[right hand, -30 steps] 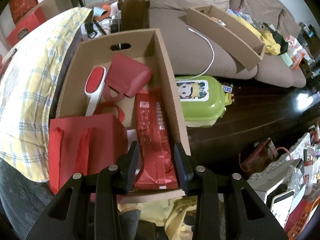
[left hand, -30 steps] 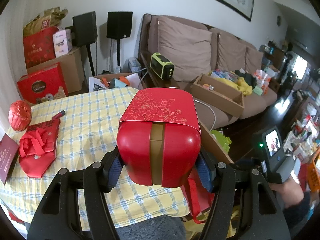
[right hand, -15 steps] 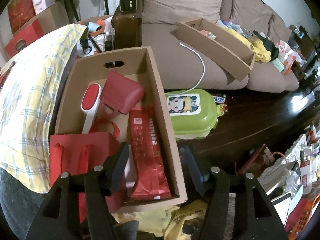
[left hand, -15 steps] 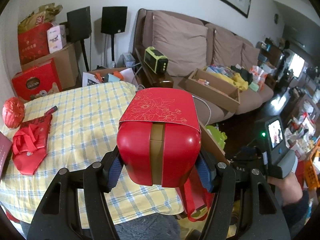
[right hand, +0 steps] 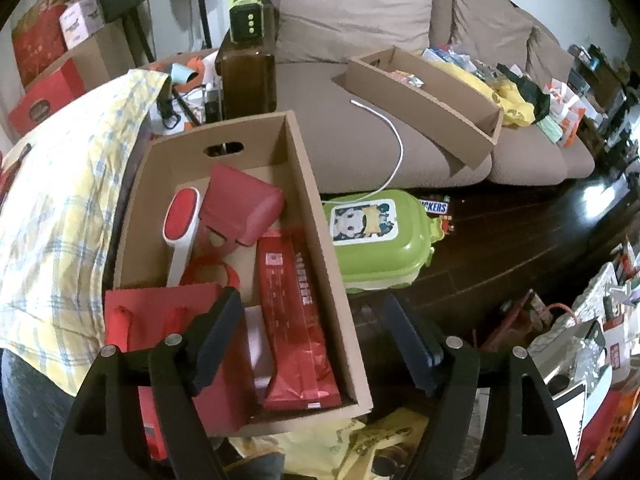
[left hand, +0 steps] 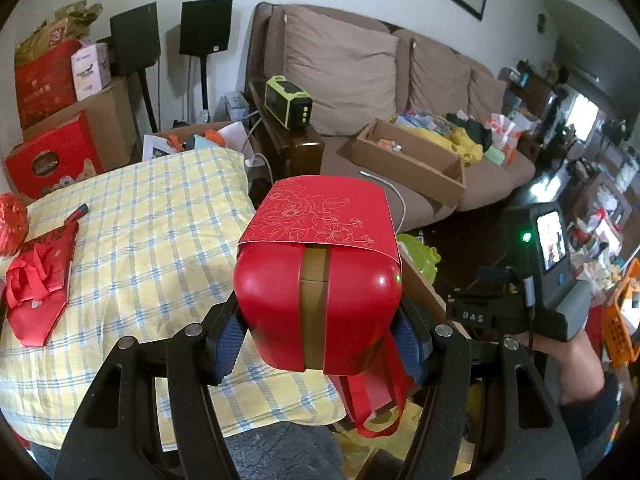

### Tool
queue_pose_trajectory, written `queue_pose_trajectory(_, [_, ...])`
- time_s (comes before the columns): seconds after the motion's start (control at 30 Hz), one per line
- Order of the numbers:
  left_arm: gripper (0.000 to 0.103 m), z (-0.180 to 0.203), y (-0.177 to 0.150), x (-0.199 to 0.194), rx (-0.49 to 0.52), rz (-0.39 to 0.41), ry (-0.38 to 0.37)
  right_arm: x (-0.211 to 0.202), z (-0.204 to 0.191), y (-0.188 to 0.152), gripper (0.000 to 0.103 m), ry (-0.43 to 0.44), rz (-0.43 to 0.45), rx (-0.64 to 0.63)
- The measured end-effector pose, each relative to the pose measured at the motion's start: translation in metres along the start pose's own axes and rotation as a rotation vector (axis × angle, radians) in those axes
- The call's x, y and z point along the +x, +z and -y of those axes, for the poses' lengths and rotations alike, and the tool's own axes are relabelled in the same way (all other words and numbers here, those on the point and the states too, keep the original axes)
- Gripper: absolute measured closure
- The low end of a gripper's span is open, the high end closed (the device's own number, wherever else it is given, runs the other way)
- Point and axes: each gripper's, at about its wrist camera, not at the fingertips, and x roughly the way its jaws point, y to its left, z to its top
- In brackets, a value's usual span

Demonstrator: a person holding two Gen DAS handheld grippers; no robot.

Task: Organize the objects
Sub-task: 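Lower the red floral gift box into the cardboard box with the left gripper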

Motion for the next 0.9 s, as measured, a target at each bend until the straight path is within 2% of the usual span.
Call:
queue_pose_trajectory(0.13, [0.042, 0.005, -0.001, 0.010, -0.002, -0.024, -0.005, -0.005, 0.003, 0.001, 0.022, 0.016, 0.020, 0.022])
queue_pose_trajectory(0.33, [0.042, 0.013, 0.001, 0.034, -0.002, -0.068, -0.029, -0.004, 0.006, 0.002, 0.022, 0.024, 0.014, 0.031])
queue_pose_trajectory(0.9, [0.042, 0.026, 0.000, 0.142, 0.013, -0.269, 0.051, -0.004, 0.010, 0.003, 0.022, 0.043, 0.015, 0.054])
